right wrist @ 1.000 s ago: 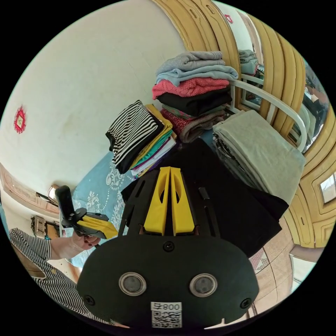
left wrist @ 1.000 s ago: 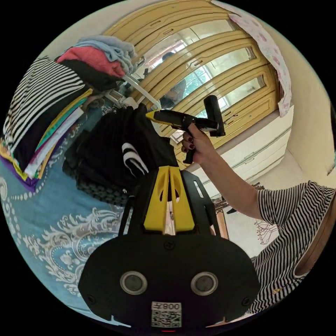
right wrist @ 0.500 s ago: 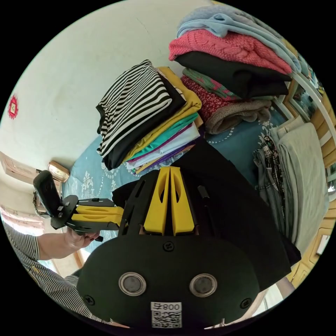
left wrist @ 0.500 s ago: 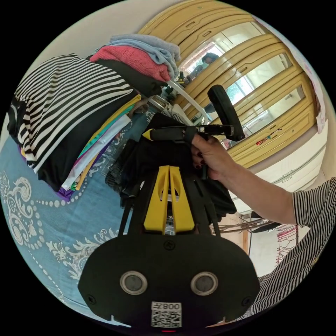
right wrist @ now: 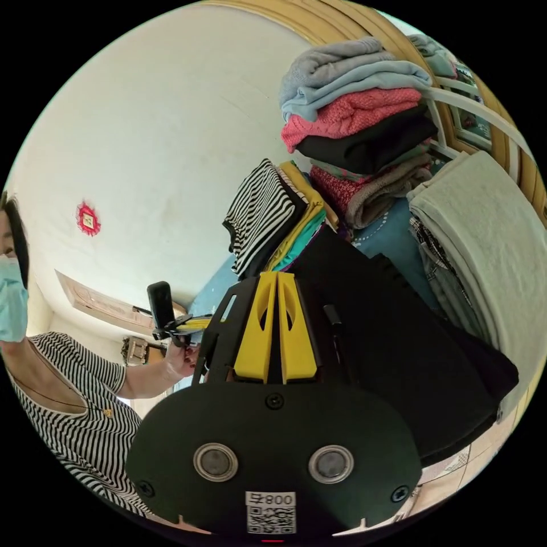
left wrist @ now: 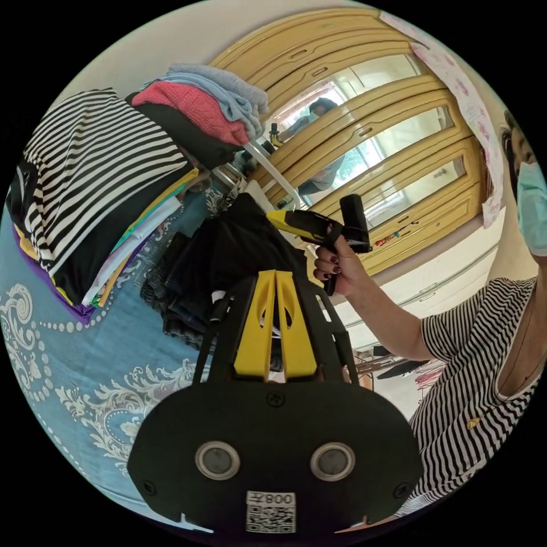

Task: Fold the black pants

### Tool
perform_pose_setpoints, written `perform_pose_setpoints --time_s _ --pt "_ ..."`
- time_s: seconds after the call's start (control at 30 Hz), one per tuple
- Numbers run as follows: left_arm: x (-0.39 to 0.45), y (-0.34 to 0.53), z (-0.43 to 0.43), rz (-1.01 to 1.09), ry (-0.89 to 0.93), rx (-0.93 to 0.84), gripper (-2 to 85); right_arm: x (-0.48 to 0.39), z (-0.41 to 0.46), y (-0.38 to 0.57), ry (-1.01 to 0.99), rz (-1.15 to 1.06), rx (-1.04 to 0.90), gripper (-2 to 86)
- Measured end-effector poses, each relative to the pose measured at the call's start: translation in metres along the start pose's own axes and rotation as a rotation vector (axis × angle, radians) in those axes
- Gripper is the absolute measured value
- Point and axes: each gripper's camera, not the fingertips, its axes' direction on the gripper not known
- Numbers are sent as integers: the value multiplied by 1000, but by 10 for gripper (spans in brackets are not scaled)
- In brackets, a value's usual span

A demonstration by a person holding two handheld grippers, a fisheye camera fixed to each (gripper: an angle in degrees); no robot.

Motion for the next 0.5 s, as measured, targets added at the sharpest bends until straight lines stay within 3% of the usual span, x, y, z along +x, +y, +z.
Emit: perform_pose_setpoints --time_s 0.13,0.23,0.33,0.5 --pt "-9 -14 36 -50 -163 -118 1 14 27 21 94 55 -91 2" --pt "-19 -20 50 -114 -60 -83 1 21 39 32 5 103 -78 4" --pt "-2 -28 51 -67 -83 -40 1 2 31 36 40 25 -12 12" --pt "19 -33 62 -87 -63 -35 1 -1 38 16 425 -51 27 87"
